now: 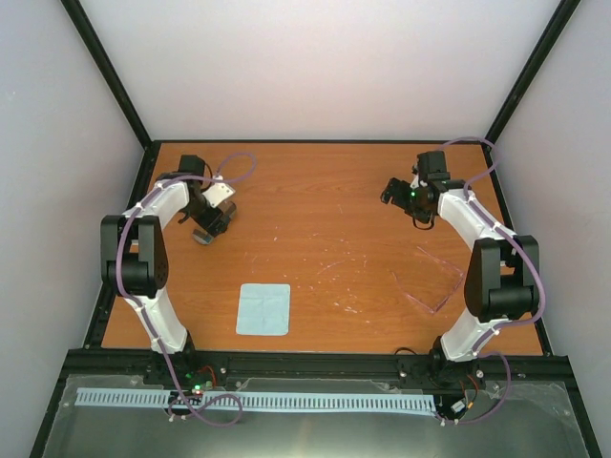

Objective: Organize the sunglasses
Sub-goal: Pick up the sunglasses case from the center of the board.

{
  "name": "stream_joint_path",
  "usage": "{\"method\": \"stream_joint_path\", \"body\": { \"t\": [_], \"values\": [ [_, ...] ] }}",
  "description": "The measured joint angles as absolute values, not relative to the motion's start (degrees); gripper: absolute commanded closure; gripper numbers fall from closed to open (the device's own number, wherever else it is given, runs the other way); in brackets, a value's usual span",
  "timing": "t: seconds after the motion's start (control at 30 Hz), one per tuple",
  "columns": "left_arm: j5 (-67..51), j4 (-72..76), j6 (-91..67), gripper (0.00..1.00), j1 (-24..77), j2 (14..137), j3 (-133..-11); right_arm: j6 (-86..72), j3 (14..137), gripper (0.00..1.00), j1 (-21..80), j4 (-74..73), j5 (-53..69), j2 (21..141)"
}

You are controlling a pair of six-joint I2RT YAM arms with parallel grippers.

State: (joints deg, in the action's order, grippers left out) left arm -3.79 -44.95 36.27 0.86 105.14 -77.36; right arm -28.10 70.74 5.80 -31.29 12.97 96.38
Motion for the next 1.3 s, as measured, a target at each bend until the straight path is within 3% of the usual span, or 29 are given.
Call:
{"method": "stream_joint_path", "body": {
  "t": [0.4,0.6,0.87,1.13,1.3],
  "values": [
    [-1.5,-41.25,35.29,0.09,0.86,107.53,-75.13,-28.49,70.74,0.04,6.17,-31.0,13.13,96.38],
    [-1.17,-39.86,35.22,0.25,0.43,108.6,-75.02,-28.8,70.74,0.08,6.42,-30.92,13.32,96.4],
    [-0.38,-37.89,35.31,0.25,-1.34,108.71,-73.43,-28.99,70.89,0.08,6.85,-30.35,13.98,96.77],
    [-0.62,-36.99,35.62,0.52,-2.26,109.12,-73.45,-29.23,71.0,0.16,7.14,-30.2,14.22,96.92],
    [-6.48,-40.95,35.62,0.61,-2.52,109.86,-76.4,-29.23,71.0,0.16,7.42,-29.54,15.73,96.92]
  ]
}}
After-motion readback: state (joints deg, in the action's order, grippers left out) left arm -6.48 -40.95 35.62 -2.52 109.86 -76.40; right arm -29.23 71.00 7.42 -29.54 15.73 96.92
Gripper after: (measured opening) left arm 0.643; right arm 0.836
